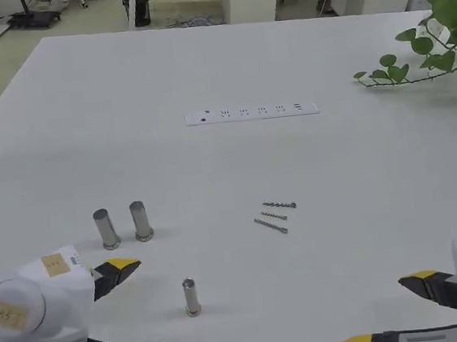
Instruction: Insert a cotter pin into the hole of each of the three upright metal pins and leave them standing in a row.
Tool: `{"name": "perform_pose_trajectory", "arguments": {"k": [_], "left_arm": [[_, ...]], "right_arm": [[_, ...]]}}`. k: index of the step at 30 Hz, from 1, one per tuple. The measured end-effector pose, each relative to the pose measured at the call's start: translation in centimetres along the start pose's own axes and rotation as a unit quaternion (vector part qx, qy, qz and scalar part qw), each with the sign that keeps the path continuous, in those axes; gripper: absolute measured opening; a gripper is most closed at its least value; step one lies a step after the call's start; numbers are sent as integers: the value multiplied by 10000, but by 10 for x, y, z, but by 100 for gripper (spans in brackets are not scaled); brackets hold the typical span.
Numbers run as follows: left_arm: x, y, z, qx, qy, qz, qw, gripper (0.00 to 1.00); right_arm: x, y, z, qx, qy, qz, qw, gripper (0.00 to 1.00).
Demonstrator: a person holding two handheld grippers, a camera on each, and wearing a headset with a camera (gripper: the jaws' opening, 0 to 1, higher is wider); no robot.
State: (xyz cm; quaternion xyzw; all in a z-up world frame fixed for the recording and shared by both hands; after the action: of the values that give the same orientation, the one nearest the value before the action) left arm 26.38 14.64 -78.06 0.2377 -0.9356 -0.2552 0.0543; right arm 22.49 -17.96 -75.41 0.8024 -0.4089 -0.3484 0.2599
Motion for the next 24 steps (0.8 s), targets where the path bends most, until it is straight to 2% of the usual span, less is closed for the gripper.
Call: {"name": "perform_pose_trajectory", "arguments": {"k": [3, 6, 9, 11, 13, 17, 20, 24], "left_arm": [[2, 3, -1, 31, 36, -23, 10000, 99], [2, 6, -1, -48, 24, -33, 10000, 99], [3, 9, -1, -29, 89, -51, 9999, 99], [3, 10, 0, -38, 242, -26, 9997, 99], [3, 10, 0, -7, 259, -29, 9997, 99], [3, 12, -1, 69, 315, -28, 9995, 99], [4, 13, -2, 90, 326, -22, 9994, 99], [6, 13, -3, 106, 343, -11, 9994, 99]], "right_arm": [[0, 1, -3, -5, 25, -2, 10000, 95], [0, 3, -10, -39, 194, -69, 9998, 94], [2, 6, -24, -23, 392, -27, 9992, 94], [4, 6, -31, -28, 525, -56, 9986, 94], [5, 6, -39, -90, 706, -102, 9974, 94], [1, 2, -54, -236, 1161, -203, 9928, 93], [-5, -6, -65, -408, 1548, -305, 9866, 92], [-9, -19, -78, -514, 1835, -398, 9809, 92]]}}
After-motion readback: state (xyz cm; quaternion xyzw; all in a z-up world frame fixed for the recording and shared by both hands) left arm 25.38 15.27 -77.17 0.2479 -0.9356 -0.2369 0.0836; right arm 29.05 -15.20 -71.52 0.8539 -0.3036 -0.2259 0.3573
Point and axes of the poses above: the centre of the closed fingertips' face, and the gripper's own axes: y roughly backward along the fingers, x roughly to its right, z roughly out of its underside, the point moved 10 cm from there along y, roughly backward along the fingers, and after that the axes turned 10 degrees about -y, right-handed, at the moved point
